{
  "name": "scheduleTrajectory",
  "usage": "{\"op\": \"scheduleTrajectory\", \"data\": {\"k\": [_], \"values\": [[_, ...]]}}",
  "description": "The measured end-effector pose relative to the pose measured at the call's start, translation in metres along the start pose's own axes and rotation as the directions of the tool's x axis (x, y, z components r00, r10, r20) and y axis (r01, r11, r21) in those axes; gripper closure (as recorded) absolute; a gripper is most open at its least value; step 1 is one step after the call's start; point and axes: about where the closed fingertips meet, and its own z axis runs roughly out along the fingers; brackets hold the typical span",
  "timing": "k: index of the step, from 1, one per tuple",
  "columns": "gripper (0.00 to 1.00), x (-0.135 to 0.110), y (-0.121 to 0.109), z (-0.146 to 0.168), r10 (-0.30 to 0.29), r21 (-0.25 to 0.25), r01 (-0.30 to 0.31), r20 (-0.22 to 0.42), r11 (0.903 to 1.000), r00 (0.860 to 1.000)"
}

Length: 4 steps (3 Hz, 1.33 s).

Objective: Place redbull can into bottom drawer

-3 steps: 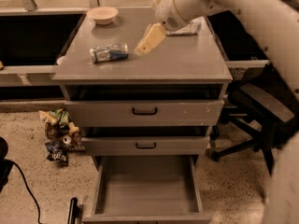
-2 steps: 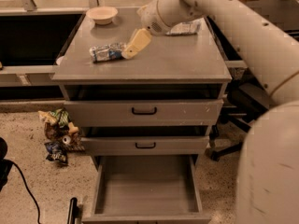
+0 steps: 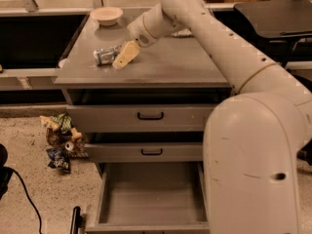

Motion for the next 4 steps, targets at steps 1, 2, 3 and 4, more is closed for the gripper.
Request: {"op": "scheduleTrajectory", "data": {"k": [1,2,3,4], "values": [[0.0,0.0,-0.001,0.029,0.009,-0.031,-0.008,0.018,0.9995,1.0],[0.19,-0.001,0.0,0.044,0.018,-0.047,-0.016,0.04,0.9988,0.999],[0.43,-0.003,0.002,0.051,0.025,-0.058,-0.021,0.054,0.9981,0.998],[0.66,-0.003,0.002,0.051,0.024,-0.058,-0.021,0.054,0.9981,0.998]]}}
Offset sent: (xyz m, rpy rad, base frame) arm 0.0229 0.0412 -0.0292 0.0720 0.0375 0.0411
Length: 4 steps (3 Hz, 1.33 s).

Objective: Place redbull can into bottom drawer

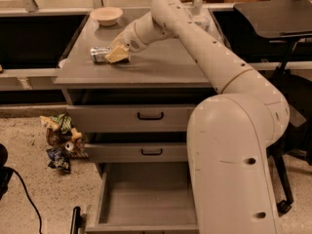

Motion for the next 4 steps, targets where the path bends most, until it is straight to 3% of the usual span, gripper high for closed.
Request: {"op": "scheduleTrajectory", "data": {"k": [1,2,3,4], "values": [[0.89,-0.002,0.0,-0.002,-0.001,0.0,0.001,0.0,1.0,1.0],[1.0,-0.021,0.008,-0.035,-0.024,0.028,0.023,0.033,0.9993,0.999],[1.0,-0.035,0.038,-0.072,-0.012,0.04,0.009,0.09,0.9992,0.996],[1.0,-0.036,0.038,-0.072,-0.013,0.039,0.009,0.09,0.9992,0.996]]}}
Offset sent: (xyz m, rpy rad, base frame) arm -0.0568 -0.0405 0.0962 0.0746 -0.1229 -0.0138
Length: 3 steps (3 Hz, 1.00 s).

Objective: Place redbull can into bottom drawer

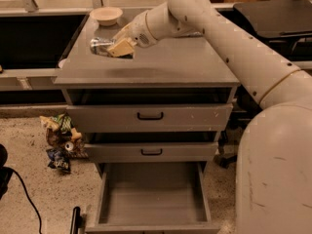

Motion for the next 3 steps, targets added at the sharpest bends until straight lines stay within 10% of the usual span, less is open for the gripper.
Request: {"op": "scheduleTrajectory", "data": {"k": [3], "values": [[1.0,-0.015,0.123,-0.023,-0.129,-0.141,0.128,0.004,0.9816,0.992]]}}
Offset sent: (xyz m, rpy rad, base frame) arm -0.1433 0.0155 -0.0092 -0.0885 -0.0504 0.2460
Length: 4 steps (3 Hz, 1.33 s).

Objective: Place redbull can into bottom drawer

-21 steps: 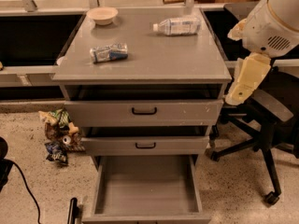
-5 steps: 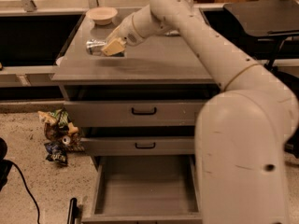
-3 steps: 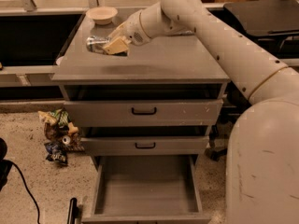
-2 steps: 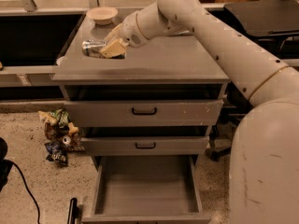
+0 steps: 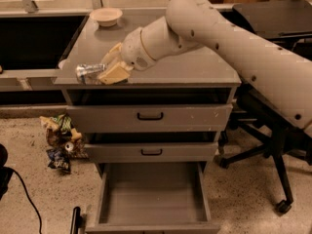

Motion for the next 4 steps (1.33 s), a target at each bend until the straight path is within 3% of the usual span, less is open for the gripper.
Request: {"op": "scheduleTrajectory", "data": {"k": [1,2,3,4], "values": [[1.0,0.012,0.055,0.013,0.089,-0.029,-0.088,0.056,0.9957,0.994],[1.0,0.031,0.082,0.028,0.115,-0.065,-0.113,0.028,0.9914,0.993],[1.0,0.031,0.083,0.028,0.115,-0.068,-0.113,0.027,0.9913,0.993],[1.0,0.052,0.098,0.046,0.134,-0.114,-0.135,-0.016,0.9843,0.991]]}}
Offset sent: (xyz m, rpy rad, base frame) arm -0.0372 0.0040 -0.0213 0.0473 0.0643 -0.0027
